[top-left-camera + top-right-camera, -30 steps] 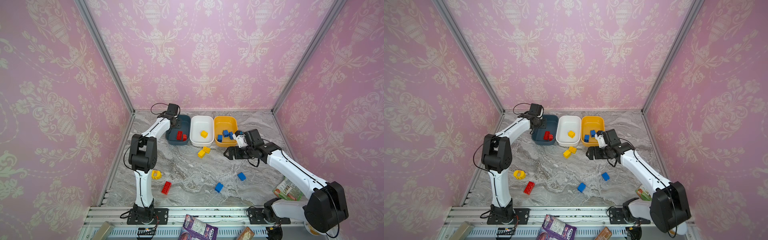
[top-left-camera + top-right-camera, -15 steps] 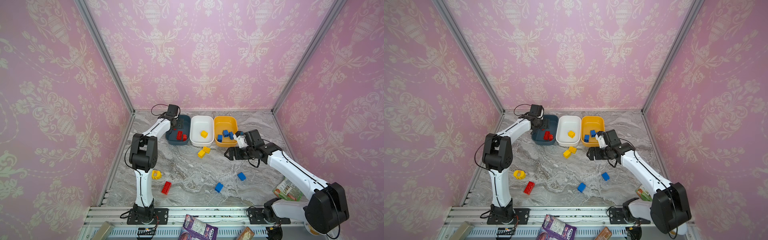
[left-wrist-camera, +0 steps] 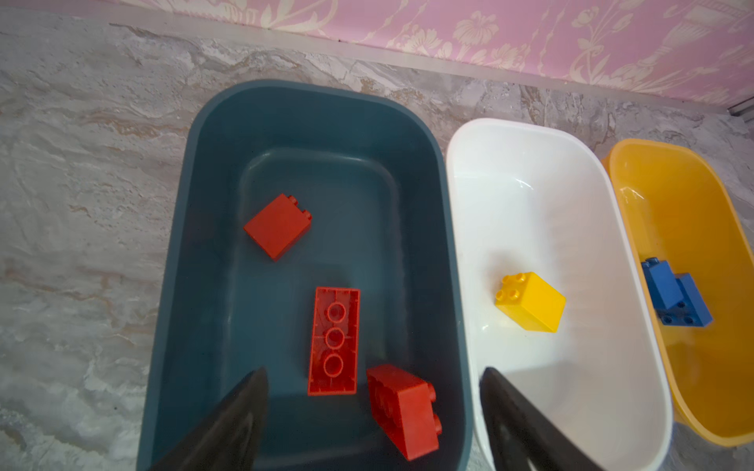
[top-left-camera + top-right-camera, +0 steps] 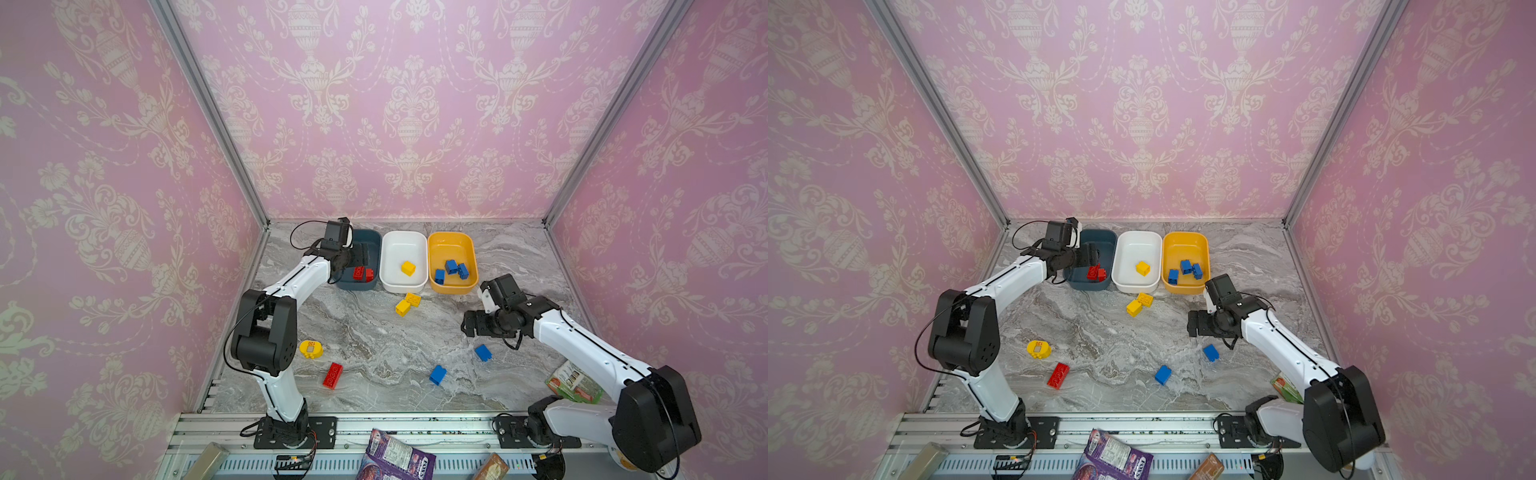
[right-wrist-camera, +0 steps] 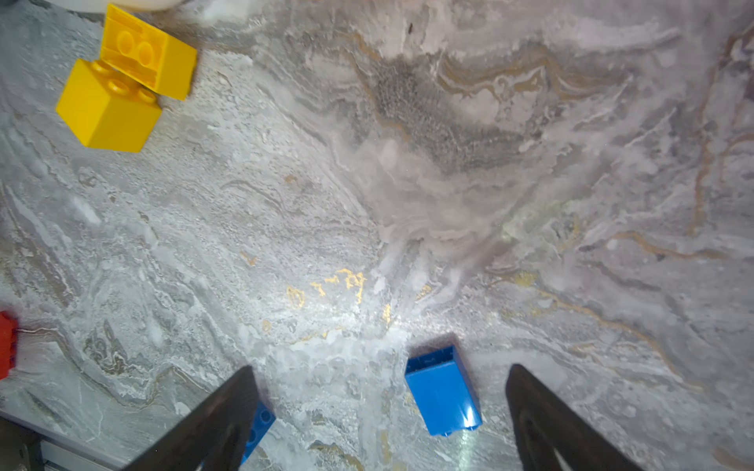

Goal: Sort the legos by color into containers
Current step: 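Lower the right gripper onto a blue brick near the robot and grasp it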

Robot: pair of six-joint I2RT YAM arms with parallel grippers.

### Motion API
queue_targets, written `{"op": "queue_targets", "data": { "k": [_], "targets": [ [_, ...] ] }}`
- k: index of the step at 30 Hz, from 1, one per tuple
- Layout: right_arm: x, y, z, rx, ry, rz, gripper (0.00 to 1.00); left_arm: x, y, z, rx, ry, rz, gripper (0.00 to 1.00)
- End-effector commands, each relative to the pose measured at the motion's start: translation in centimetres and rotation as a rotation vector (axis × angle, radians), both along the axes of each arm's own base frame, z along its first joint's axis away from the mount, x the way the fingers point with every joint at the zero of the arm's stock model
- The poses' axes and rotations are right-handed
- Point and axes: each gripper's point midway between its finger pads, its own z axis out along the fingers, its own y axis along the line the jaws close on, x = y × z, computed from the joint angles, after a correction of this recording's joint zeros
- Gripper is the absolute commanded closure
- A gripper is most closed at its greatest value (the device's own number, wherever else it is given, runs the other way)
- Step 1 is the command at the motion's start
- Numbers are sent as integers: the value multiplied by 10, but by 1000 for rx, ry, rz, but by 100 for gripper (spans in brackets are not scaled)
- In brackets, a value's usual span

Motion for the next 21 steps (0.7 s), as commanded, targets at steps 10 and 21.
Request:
{"op": "queue_targets", "data": {
  "k": [10, 21],
  "targets": [
    [-25, -13, -38, -128, 93, -42, 9, -41, -13, 31, -170, -62, -25, 13],
    [-41, 0, -62, -134, 177, 12, 11, -63, -12, 30, -193, -54, -26, 9]
  ]
}}
